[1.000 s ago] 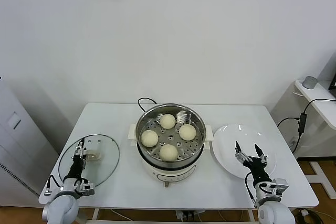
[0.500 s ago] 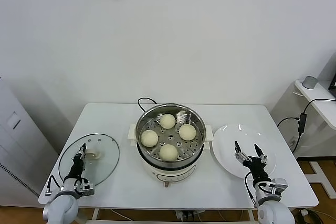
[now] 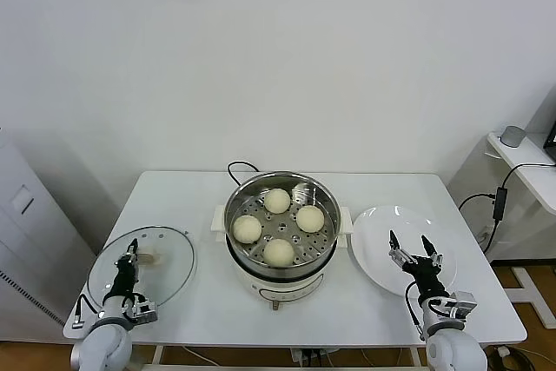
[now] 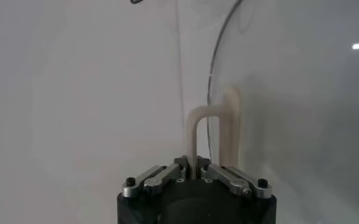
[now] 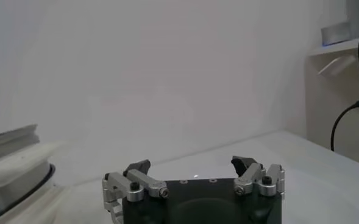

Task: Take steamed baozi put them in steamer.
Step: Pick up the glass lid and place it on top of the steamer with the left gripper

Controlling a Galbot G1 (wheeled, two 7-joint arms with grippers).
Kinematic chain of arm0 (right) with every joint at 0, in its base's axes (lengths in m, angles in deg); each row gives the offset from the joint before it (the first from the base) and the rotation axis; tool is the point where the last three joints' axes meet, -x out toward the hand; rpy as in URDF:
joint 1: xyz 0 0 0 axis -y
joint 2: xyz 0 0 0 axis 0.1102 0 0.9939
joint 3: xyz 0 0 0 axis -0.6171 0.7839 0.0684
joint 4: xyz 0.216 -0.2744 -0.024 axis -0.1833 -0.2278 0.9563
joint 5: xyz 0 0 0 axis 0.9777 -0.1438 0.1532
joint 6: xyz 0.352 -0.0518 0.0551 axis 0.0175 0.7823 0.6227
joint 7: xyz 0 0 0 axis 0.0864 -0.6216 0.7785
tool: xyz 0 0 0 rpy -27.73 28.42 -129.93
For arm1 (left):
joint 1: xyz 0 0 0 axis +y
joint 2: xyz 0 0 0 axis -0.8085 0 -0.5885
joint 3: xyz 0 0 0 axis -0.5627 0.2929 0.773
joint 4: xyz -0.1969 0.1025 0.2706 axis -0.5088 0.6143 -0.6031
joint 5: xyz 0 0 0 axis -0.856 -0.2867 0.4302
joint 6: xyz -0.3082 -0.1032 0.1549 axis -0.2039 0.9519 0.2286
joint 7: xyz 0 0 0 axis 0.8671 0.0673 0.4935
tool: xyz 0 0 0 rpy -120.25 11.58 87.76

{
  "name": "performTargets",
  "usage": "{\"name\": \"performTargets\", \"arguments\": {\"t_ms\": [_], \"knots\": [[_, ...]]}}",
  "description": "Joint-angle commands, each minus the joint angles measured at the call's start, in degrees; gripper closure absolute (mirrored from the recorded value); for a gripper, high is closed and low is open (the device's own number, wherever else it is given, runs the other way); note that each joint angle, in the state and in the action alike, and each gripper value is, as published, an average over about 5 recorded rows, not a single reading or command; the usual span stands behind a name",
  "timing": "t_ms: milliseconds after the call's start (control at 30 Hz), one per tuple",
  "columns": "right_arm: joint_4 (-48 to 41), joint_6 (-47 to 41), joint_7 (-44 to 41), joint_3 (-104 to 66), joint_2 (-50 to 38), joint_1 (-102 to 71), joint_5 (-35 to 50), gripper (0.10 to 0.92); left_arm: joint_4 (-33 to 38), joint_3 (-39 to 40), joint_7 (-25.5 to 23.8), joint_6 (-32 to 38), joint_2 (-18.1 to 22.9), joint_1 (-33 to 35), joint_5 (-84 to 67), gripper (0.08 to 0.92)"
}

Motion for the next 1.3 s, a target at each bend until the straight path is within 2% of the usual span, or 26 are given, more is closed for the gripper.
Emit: {"name": "performTargets", "arguments": {"t_ms": [33, 133, 200, 433, 567, 733, 1033, 1300], "knots": [[0.15, -0.08, 0.00, 0.02, 0.02, 0.09, 0.22, 0.203, 21.91, 2.78, -7.84, -25.54, 1.30, 6.06, -2.25, 0.871], [0.23, -0.10, 0.00, 0.03, -0.01, 0.04, 0.39, 0.203, 25.59, 5.99, -8.63, -33.89, 1.86, 6.09, 1.16, 0.871], [0.32, -0.13, 0.00, 0.03, -0.05, -0.01, 0.54, 0.203, 27.53, 7.77, -10.80, -36.54, 2.67, 5.68, 5.80, 0.871], [0.31, -0.25, -0.02, 0.08, -0.07, -0.05, 0.74, 0.203, 31.27, 12.20, -22.97, -36.61, 8.32, 0.70, 20.60, 0.871], [0.54, -0.41, 0.03, -0.05, -0.19, -0.16, 0.77, 0.203, 31.44, 14.23, -26.92, -36.61, 10.78, -2.76, 24.34, 0.871], [0.66, -0.51, 0.05, -0.52, -0.45, -0.57, 0.79, 0.203, 32.74, 17.40, -29.16, -36.61, 12.49, -4.39, 25.40, 0.871], [0.93, -1.03, 0.04, -1.96, 0.05, -1.29, 0.28, 0.203, 29.15, 25.41, -30.37, -36.61, 20.46, -11.03, 29.14, 0.871], [1.11, -1.58, 0.01, -4.03, 1.28, -2.08, -0.71, 0.203, 21.70, 36.02, -29.56, -36.61, 20.95, -17.12, 27.85, 0.871]]}}
